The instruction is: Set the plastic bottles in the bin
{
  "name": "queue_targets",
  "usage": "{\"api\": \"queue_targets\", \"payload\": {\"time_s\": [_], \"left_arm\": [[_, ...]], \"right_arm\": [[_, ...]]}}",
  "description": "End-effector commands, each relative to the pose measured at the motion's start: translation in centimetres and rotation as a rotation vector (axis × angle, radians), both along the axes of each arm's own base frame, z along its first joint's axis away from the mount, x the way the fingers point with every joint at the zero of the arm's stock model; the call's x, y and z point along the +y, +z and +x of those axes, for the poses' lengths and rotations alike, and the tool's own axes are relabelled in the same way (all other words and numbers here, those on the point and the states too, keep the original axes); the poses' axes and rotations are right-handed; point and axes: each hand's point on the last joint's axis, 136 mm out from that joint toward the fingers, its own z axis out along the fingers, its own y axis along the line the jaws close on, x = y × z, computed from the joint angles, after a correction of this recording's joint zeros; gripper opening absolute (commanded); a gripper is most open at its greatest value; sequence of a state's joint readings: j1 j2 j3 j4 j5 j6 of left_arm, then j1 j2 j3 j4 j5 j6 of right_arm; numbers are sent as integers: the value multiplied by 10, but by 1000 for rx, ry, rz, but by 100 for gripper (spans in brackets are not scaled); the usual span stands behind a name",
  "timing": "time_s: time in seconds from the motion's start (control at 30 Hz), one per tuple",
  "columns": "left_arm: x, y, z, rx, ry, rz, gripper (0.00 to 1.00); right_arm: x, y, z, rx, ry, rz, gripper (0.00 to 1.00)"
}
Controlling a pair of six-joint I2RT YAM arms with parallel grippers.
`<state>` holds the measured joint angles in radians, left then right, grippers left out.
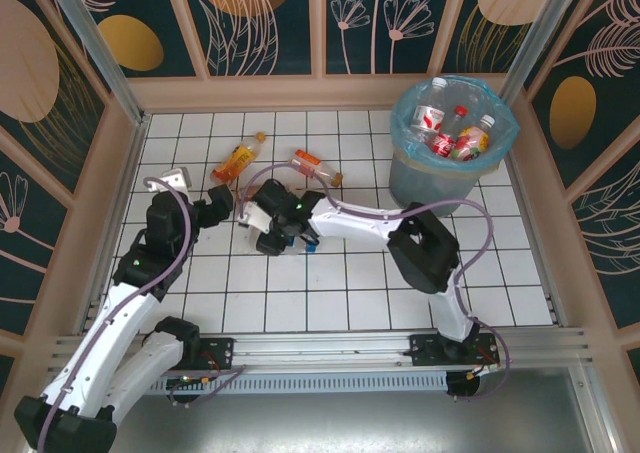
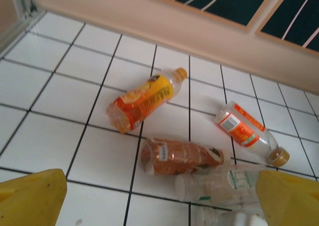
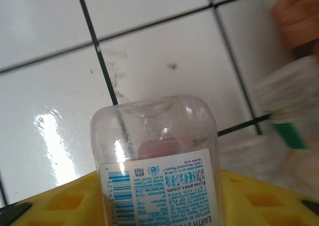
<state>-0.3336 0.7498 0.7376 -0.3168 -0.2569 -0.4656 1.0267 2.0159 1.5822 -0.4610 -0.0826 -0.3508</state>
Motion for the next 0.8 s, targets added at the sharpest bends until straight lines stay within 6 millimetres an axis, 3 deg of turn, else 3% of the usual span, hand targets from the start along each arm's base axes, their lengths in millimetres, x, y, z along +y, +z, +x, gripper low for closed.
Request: {"api": "queue_targets", "payload": {"time_s": [0.0,0.07,0.13,0.3,0.4,0.47,0.6,0.77], "left_arm": [[1,55,2,-133,-14,22,94],[-15,77,4,-183,-103,2,91],[-38,94,9,-213,-214,-40,89],[-116,139,15,-288,-483,-143,87],[-162,160,12,-322,-629,-197,86],[-187,171,9,-350,-710,-228,84],[-243,186,-8,-396,-898,-226,84],[-297,186,-22,-380,-1076,-238,84]], "right_arm": [[-8,128,25,-123,-114,253,48],[-32,171,44,-215,-222,312,48],[-68,213,68,-327,-362,366,46],[-196,302,114,-607,-744,493,44],[-262,349,116,-736,-910,630,42],[-293,374,109,-804,-970,737,42],[-340,398,101,-910,-1081,874,41],[-381,384,114,-951,-1241,856,41]]}}
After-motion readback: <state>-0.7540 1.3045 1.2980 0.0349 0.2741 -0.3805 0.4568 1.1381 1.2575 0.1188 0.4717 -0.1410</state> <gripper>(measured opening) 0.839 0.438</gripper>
